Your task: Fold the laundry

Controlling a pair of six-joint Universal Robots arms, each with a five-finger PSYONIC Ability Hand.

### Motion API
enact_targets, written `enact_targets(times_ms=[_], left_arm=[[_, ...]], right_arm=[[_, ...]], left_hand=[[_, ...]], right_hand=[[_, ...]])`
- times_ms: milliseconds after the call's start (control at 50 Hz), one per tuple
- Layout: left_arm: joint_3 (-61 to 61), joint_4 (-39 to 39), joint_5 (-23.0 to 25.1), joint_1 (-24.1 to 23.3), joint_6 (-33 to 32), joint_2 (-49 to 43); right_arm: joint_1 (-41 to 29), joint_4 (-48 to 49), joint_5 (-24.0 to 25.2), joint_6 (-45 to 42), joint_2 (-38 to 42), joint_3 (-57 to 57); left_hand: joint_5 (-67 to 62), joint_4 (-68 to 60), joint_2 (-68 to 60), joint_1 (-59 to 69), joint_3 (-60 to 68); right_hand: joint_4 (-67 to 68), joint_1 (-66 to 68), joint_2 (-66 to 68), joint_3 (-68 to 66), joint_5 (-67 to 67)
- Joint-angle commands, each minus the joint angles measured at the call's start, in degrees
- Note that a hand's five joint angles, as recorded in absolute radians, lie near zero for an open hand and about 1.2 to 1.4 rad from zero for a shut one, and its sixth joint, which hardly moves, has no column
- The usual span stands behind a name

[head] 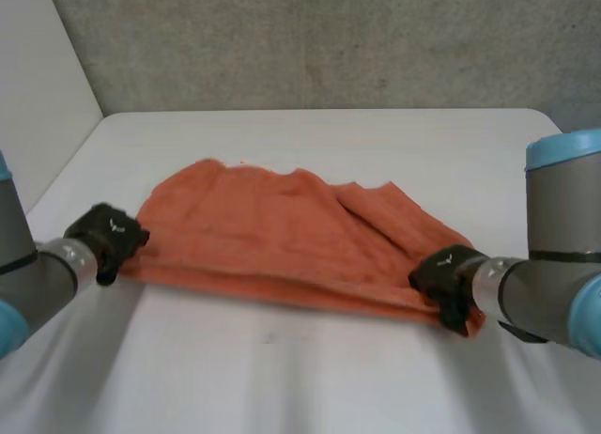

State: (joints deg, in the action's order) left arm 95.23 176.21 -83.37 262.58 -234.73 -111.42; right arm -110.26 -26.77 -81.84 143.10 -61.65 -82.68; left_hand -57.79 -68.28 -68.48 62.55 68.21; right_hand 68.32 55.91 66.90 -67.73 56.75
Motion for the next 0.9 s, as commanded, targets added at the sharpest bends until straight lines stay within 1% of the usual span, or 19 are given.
enact_targets(times_ms=[20, 80, 160, 180, 220, 260, 320, 340, 400, 420, 440, 480, 520, 600, 660, 700, 740, 780, 900], left_arm=[[2.16, 0.27, -0.39, -0.49, 0.24, -0.02], [-0.73, 3.87, -0.57, -1.37, 0.42, -3.88], [-8.72, 9.41, -1.27, -4.44, 1.38, -8.37], [-10.66, 10.29, -1.36, -4.88, 1.82, -8.99], [-18.03, 13.01, -1.45, -6.11, 3.92, -11.01], [-26.53, 16.25, -1.45, -6.38, 5.85, -12.06], [-34.91, 20.74, -1.45, -6.55, 8.23, -12.24], [-39.55, 24.85, -1.54, -6.64, 10.33, -12.16], [-44.5, 31.55, -2.5, -6.91, 13.94, -11.46], [-45.21, 33.48, -3.03, -6.91, 15.08, -10.93], [-45.74, 36.55, -3.99, -6.91, 17.01, -9.62], [-44.87, 38.5, -4.96, -6.91, 18.78, -7.69], [-43.21, 38.34, -5.05, -6.91, 19.4, -6.89], [-36.27, 38.42, -4.96, -6.91, 19.66, -5.13], [-26.1, 38.86, -4.7, -6.91, 19.84, -3.55], [-21.86, 38.78, -4.7, -6.91, 20.19, -3.37], [-15.62, 38.78, -4.53, -6.91, 20.98, -3.45], [-9.31, 38.78, -4.35, -6.65, 22.03, -3.8], [-0.41, 38.69, -4.44, -6.56, 25.02, -6.53]], right_arm=[[0.22, -3.38, -0.69, -4.14, -1.45, 0.93], [-0.39, -1.63, -0.86, -4.5, -0.75, 2.86], [-0.48, 1.8, -1.39, -4.33, 2.93, 10.23], [-0.48, 3.03, -2.17, -4.24, 4.59, 14.6], [-0.48, 3.83, -2.7, -4.15, 5.31, 17.0], [-0.57, 6.55, -4.46, -3.97, 6.45, 24.46], [-0.83, 13.57, -6.4, -3.54, 6.54, 34.75], [-1.44, 18.55, -6.66, -3.27, 6.37, 38.34], [-2.15, 28.06, -6.84, -2.75, 4.79, 40.22], [-2.15, 28.09, -6.84, -2.74, 4.79, 40.22], [-2.5, 34.18, -6.58, -2.57, 2.52, 39.44], [-2.59, 41.69, -6.58, -2.65, -2.66, 34.98], [-2.42, 42.07, -6.4, -2.66, -4.61, 32.41], [-2.15, 40.14, -4.91, -2.66, -6.2, 27.84], [-1.8, 33.66, -0.71, -3.0, -5.94, 22.49], [-1.8, 31.96, 0.28, -3.18, -5.85, 21.24], [-1.63, 25.92, 3.78, -3.53, -4.45, 17.13], [-1.63, 22.92, 4.93, -3.88, -2.26, 14.4], [-1.63, 20.62, 4.67, -5.2, 5.22, 9.73]], left_hand=[[-12.21, -11.72, -11.52, 17.45, 11.79], [-12.21, -11.72, -11.52, 17.45, 11.79], [-12.21, -11.72, -11.52, 17.45, 11.79], [-12.21, -11.72, -11.52, 17.45, 11.79], [-12.21, -11.72, -11.52, 17.45, 11.79], [-12.21, -11.72, -11.52, 17.45, 11.79], [-12.21, -11.72, -11.52, 17.45, 11.79], [-12.21, -11.72, -11.52, 17.45, 11.79], [-12.21, -11.72, -11.52, 17.45, 11.79], [-12.21, -11.72, -11.52, 17.45, 11.79], [-12.21, -11.72, -11.52, 17.45, 11.79], [-12.21, -11.72, -11.52, 17.45, 11.79], [-12.21, -11.72, -11.52, 17.45, 11.79], [-12.21, -11.72, -11.52, 17.45, 11.79], [-12.21, -11.72, -11.52, 17.45, 11.79], [-12.21, -11.72, -11.52, 17.45, 11.79], [-12.21, -11.72, -11.52, 17.45, 11.79], [-12.21, -11.72, -11.52, 17.45, 11.79], [-12.21, -11.72, -11.52, 17.45, 11.79]], right_hand=[[11.68, 24.09, 13.1, -12.27, 13.25], [11.68, 24.09, 13.1, -12.27, 13.25], [11.68, 24.09, 13.1, -12.27, 13.25], [11.68, 24.09, 13.1, -12.27, 13.25], [11.68, 24.09, 13.1, -12.27, 13.25], [11.68, 24.09, 13.1, -12.27, 13.25], [11.68, 24.09, 13.1, -12.27, 13.25], [11.68, 24.09, 13.1, -12.27, 13.25], [11.68, 24.09, 13.1, -12.27, 13.25], [11.68, 24.09, 13.1, -12.27, 13.25], [11.68, 24.09, 13.1, -12.27, 13.25], [11.68, 24.09, 13.1, -12.27, 13.25], [11.68, 24.09, 13.1, -12.27, 13.25], [11.68, 24.09, 13.1, -12.27, 13.25], [11.68, 24.09, 13.1, -12.27, 13.25], [11.68, 24.09, 13.1, -12.27, 13.25], [11.68, 24.09, 13.1, -12.27, 13.25], [11.68, 24.09, 13.1, -12.27, 13.25], [11.68, 24.09, 13.1, -12.27, 13.25]])
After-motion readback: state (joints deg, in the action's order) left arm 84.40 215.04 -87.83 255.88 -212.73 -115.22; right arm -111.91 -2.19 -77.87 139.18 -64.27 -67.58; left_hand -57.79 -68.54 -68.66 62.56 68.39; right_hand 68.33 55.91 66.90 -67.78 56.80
